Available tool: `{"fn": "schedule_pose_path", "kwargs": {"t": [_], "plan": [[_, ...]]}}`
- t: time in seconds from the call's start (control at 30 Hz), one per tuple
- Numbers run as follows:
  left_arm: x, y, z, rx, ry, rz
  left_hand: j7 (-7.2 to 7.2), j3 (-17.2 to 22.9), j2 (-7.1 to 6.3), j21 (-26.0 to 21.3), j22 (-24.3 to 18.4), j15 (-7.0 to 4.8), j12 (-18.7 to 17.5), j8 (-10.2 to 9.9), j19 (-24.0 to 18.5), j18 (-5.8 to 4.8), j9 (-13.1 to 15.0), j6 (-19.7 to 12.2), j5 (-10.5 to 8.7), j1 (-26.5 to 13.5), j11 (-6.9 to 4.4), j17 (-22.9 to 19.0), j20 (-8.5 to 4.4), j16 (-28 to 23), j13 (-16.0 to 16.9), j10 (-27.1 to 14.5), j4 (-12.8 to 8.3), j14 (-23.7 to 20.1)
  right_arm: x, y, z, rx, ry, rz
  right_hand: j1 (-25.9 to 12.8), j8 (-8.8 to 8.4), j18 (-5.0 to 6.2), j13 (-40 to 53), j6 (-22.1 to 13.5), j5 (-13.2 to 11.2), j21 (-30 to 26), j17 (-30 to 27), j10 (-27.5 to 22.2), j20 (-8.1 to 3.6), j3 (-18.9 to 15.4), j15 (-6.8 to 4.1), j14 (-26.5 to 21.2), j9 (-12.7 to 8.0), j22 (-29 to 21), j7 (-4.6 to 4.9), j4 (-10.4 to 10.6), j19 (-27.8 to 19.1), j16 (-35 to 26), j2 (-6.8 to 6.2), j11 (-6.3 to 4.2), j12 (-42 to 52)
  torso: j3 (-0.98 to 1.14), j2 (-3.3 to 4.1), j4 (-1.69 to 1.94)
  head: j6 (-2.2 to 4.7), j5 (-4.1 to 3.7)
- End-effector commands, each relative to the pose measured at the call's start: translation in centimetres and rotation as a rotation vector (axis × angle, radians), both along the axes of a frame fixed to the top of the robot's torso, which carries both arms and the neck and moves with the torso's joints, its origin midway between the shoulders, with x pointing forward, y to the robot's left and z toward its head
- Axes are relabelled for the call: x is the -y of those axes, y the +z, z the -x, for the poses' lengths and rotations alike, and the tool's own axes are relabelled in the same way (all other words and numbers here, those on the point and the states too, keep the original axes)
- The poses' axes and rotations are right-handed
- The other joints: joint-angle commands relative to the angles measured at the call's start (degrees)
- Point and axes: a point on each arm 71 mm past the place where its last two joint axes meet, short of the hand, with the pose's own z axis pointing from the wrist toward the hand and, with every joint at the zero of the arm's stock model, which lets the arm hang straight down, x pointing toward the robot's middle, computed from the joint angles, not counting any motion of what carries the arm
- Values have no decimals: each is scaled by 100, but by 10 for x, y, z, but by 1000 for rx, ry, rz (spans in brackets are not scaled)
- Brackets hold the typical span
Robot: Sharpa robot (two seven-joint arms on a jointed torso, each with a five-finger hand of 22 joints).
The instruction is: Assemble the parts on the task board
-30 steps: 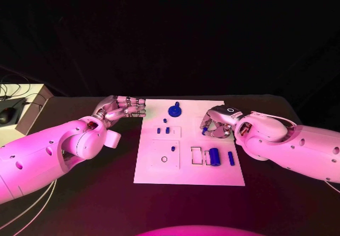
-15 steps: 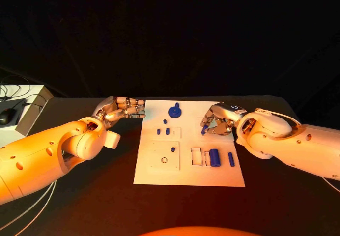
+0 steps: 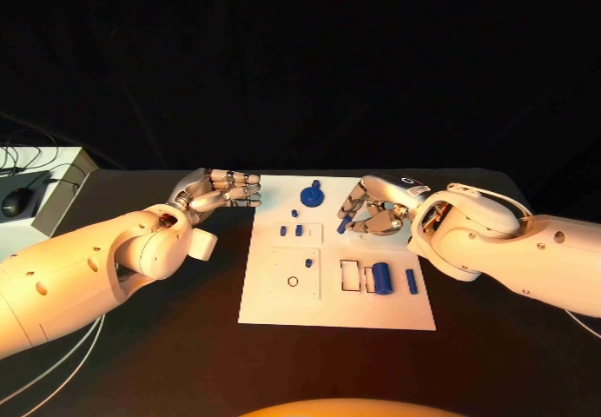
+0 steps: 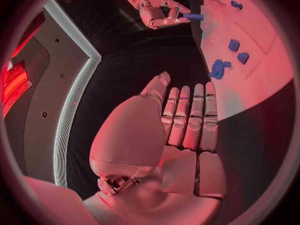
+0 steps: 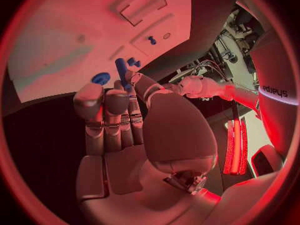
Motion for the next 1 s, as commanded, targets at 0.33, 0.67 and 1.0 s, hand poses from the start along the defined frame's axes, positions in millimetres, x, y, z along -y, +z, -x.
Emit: {"fn": "schedule_pose_path", "kwargs": {"t": [0.33,0.67,1.0], "plan": [[5,1,1,3,-29,19,-10,37,6,20,-7,5,-26,-14,22,20,1,6,27,25,-3,-4,24,26,-6,-51,2,-30,-65,-20,32,106,215,10,81,31,86,17,21,30,14,9,262,-34,-9,-20,-2,6,544,44,-37,235,5,127,-217,31,-2,0,7,-29,129],[6,1,2,3,-31,20,-8,51,-6,28,-13,3,-27,-19,22,18,-1,9,24,22,-3,-4,21,26,-7,-50,-4,-28,-91,-43,44,90,274,21,82,31,88,17,22,29,14,9,261,-33,-2,-19,-2,7,543,49,-49,233,5,127,-215,31,-4,-1,3,-68,207],[4,1,2,1,-28,18,-8,51,-6,28,-13,3,-27,-19,22,18,-1,9,24,22,-3,-4,21,26,-7,-50,-4,-28,-90,-54,43,94,274,55,74,31,89,17,20,22,15,9,260,-32,-2,-18,-3,7,542,49,-51,231,4,131,-214,31,-5,-1,-6,-93,204]]}}
